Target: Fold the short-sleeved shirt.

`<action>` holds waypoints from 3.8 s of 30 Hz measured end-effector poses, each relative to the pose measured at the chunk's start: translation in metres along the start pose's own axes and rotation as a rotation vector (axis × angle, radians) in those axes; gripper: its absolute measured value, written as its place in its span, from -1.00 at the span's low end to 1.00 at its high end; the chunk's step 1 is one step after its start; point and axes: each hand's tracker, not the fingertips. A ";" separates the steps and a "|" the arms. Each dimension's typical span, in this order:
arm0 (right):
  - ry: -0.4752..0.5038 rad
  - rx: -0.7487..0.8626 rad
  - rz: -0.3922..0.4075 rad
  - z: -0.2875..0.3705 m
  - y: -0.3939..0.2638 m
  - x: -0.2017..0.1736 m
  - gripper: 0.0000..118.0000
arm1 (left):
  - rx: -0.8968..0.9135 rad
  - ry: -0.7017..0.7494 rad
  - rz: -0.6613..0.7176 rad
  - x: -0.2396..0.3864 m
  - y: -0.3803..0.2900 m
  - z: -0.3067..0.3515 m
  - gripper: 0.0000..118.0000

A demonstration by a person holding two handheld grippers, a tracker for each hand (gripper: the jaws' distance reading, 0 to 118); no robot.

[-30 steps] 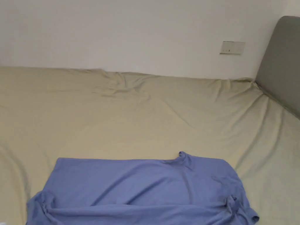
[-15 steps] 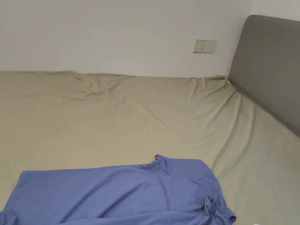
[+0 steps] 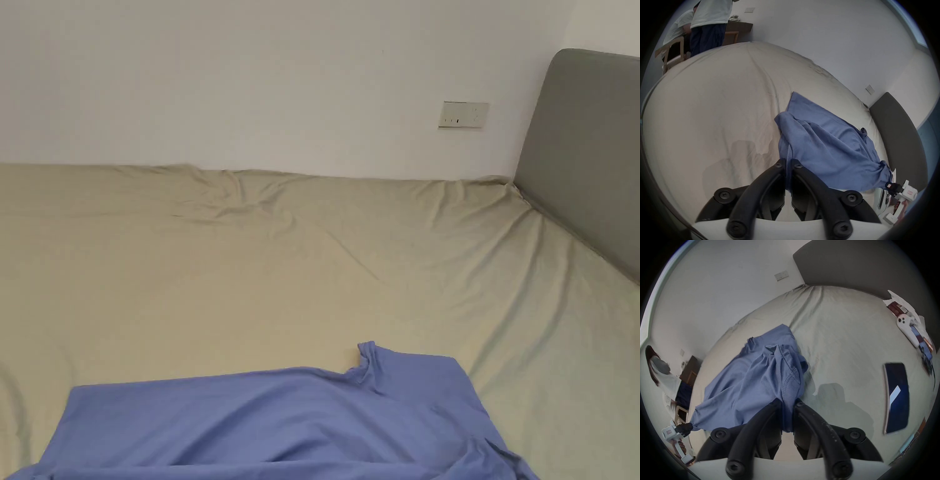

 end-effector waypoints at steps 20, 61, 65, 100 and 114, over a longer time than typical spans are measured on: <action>-0.231 -0.154 0.069 0.042 -0.098 0.031 -0.26 | -0.121 0.170 -0.032 -0.056 -0.099 0.049 -0.69; -0.064 -0.070 0.190 0.029 -0.025 -0.058 -0.97 | -0.087 0.108 -0.348 -0.012 0.070 -0.155 0.25; -0.076 -0.080 0.209 0.029 -0.029 -0.058 -0.97 | -0.113 0.118 -0.337 -0.007 0.072 -0.160 -0.09; -0.185 -0.152 0.297 -0.121 0.081 -0.032 -0.91 | -0.192 0.141 -0.290 0.023 0.070 -0.139 -0.90; -0.048 0.103 0.202 0.073 0.004 -0.017 -0.91 | -0.067 0.044 -0.168 -0.031 0.022 0.036 -0.91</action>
